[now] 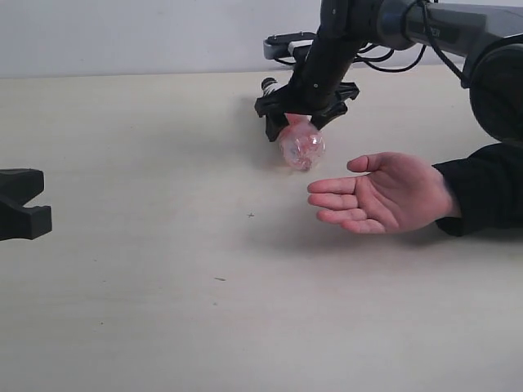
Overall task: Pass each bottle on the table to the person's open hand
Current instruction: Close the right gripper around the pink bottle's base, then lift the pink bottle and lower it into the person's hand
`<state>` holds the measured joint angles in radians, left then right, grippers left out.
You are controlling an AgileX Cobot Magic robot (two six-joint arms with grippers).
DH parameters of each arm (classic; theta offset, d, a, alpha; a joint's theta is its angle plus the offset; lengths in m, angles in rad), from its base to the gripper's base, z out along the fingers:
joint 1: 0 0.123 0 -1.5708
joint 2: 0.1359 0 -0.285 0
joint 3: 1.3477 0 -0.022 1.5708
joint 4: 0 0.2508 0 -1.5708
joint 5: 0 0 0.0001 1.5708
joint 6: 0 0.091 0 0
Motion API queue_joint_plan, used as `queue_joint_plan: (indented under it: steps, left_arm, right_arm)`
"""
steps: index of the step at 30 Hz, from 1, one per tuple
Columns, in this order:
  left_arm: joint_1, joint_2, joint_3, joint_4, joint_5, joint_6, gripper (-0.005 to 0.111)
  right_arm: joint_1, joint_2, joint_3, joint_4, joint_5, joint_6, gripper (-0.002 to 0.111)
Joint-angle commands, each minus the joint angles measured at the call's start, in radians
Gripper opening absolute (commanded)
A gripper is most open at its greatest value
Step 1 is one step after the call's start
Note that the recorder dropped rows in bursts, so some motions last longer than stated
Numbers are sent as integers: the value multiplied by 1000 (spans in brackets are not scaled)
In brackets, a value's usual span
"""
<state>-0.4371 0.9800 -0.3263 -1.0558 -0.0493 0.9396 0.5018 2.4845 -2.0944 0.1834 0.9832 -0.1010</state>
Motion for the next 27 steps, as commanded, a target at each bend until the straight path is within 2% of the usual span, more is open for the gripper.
queue_joint_plan:
  steps: [1, 5, 9, 11, 21, 27]
  left_arm:
    - [-2, -7, 4, -3, -8, -5, 0]
    - [-2, -7, 4, -3, -8, -5, 0]
    - [-2, -7, 4, -3, -8, -5, 0]
    - [-2, -7, 4, -3, -8, -5, 0]
    - [-2, -7, 4, -3, -8, -5, 0]
    - [-2, -7, 4, -3, -8, -5, 0]
  right_arm:
    - [-1, 6, -7, -2, 9, -9, 75]
    - [-1, 4, -7, -2, 16, 0, 50]
    - [-1, 4, -7, -2, 20, 7, 13]
    - [-1, 2, -7, -2, 22, 7, -1]
    - [-1, -108, -7, -2, 24, 52, 0]
    - [-1, -217, -7, -19, 123, 54, 0]
